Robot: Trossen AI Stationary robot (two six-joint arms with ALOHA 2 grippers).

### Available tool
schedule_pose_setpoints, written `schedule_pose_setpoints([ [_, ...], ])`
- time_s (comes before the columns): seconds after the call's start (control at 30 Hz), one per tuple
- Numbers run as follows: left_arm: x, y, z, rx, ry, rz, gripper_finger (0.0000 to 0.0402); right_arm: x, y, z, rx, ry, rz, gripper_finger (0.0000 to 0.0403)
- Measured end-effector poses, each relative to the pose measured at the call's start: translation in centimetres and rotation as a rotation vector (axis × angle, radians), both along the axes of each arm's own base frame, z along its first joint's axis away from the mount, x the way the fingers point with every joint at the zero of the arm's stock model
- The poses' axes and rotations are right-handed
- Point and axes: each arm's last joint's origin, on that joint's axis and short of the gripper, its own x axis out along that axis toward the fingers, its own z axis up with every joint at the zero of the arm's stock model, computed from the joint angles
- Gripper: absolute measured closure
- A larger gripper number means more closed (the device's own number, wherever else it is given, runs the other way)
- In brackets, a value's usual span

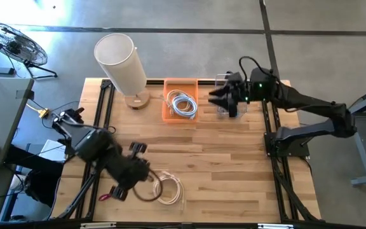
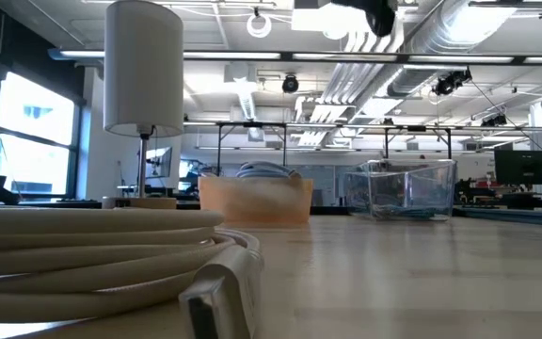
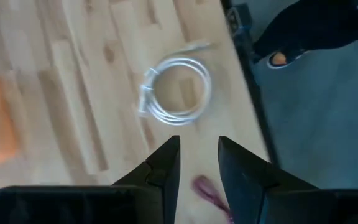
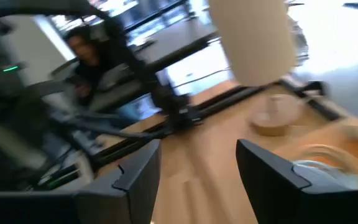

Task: Pick & Place USB Port
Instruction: Put the black pink charger cable into the transparent bin

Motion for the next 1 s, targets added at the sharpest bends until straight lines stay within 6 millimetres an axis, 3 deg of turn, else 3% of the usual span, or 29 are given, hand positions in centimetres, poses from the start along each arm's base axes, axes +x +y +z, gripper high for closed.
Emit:
schedule_pose_setpoints([
  [0.1,-1.1,-1.6,-0.3,-0.035,0.023,0.04,0.0298,0.5,2.1,0.2,-0.007,-0.005,0.067,0.0202],
  [0.3,-2.5,-4.0,-2.7,-0.05,0.139,0.17,0.0298,1.0,6.0,0.2,-0.028,0.0,0.127,0.0202],
  [0.53,-3.6,-5.7,-8.3,0.061,0.308,0.33,0.0298,0.9,10.3,0.2,-0.052,0.0,0.192,0.0202],
  [0.77,-4.4,-5.7,-14.1,0.123,0.502,0.62,0.0298,0.2,13.5,0.2,-0.067,-0.005,0.267,0.0202],
  [1.0,-4.3,-6.3,-18.3,0.037,0.605,0.632,0.0298,-0.4,15.3,0.3,-0.047,-0.007,0.371,0.0202],
])
